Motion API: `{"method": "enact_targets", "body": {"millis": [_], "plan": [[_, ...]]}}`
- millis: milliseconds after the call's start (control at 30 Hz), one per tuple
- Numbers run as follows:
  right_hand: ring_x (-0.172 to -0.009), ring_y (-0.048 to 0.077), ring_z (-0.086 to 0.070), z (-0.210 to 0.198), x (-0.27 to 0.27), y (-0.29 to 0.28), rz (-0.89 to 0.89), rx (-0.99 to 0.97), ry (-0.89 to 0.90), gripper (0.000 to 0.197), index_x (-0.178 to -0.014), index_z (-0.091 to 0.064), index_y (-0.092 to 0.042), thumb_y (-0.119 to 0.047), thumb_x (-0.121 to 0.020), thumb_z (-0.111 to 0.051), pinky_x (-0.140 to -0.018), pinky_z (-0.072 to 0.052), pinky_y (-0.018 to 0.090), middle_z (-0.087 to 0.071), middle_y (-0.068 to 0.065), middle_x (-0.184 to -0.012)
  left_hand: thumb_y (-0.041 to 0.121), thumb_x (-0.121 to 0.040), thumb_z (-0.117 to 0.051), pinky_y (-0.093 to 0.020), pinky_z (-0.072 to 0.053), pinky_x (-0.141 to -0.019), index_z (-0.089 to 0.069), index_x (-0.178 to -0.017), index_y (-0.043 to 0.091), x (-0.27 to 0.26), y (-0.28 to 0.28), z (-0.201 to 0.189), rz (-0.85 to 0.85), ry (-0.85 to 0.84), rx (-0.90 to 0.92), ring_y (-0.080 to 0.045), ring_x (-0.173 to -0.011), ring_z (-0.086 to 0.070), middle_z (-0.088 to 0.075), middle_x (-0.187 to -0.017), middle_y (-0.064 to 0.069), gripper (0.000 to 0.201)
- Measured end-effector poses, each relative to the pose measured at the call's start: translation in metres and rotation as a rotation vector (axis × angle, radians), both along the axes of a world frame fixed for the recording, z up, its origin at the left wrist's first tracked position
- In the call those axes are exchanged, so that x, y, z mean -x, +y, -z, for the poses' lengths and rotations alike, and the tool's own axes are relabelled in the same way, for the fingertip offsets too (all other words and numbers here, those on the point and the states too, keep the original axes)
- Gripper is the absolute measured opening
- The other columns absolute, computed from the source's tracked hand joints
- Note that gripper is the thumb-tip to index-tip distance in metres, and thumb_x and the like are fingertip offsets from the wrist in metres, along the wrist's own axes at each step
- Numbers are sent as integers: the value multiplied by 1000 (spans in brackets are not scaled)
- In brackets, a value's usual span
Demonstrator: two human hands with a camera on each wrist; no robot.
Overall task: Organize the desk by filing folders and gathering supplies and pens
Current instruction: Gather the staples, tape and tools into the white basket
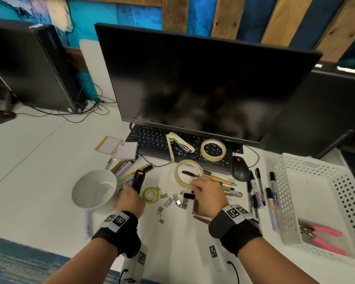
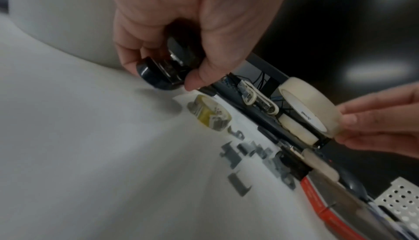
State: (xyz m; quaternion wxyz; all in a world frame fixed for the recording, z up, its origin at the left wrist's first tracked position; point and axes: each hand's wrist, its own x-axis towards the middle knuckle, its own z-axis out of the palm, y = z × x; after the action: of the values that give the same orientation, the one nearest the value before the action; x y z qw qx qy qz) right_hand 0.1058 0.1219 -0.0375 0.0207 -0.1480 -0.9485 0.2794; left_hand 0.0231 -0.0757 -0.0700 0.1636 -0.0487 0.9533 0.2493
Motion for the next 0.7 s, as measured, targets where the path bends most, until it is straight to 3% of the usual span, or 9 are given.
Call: {"method": "enact_targets", "body": {"millis": [100, 200, 333, 467, 533, 700], "plan": [[-105, 22, -59, -9, -14, 18, 2, 16, 14, 26, -103, -72, -11, -9, -90, -50, -90, -46, 31, -65, 6, -113, 0, -81, -53, -45, -46, -84, -40, -113, -7, -6, 15, -17, 31, 103, -121, -41, -103, -53, -52, -113, -27, 35], [-105, 23, -60, -16, -30, 39, 39, 58, 48, 26, -104, -73, -13, -7, -88, -53, -90, -47, 32, -66, 4, -114, 9, -85, -56, -36, -44, -70, -41, -116, 2, -18, 44, -35, 163, 143, -152, -37, -94, -58, -57, -108, -21, 35], [-100, 25, -62, -26, -58, 75, 85, 43, 104, 24, -104, -72, -11, -9, -89, -53, -86, -49, 36, -67, 9, -108, 19, -86, -58, -31, -44, -73, -47, -119, 14, -41, 94, -56, 274, 107, -226, -32, -94, -61, -64, -105, -12, 36], [-98, 22, -61, -36, -92, 119, 191, -14, 128, 22, -103, -71, -10, -13, -91, -54, -87, -43, 28, -67, 7, -108, 19, -85, -60, -29, -43, -72, -54, -117, 13, -68, 146, -68, 385, 42, -332, -31, -94, -62, -66, -103, -13, 33], [-99, 24, -61, -38, -108, 141, 251, -19, 118, 21, -102, -71, -10, -12, -90, -54, -87, -46, 30, -67, 9, -107, 20, -86, -60, -28, -42, -72, -55, -119, 14, -80, 168, -68, 442, 19, -369, -29, -96, -61, -66, -105, -11, 33], [-95, 28, -63, -38, -148, 200, 386, -51, 56, 20, -98, -72, -8, -10, -89, -55, -82, -50, 35, -68, 11, -103, 23, -89, -58, -27, -38, -56, -54, -116, 13, -110, 222, -64, 506, -86, -478, -18, -68, -53, -57, -78, 0, 29]]}}
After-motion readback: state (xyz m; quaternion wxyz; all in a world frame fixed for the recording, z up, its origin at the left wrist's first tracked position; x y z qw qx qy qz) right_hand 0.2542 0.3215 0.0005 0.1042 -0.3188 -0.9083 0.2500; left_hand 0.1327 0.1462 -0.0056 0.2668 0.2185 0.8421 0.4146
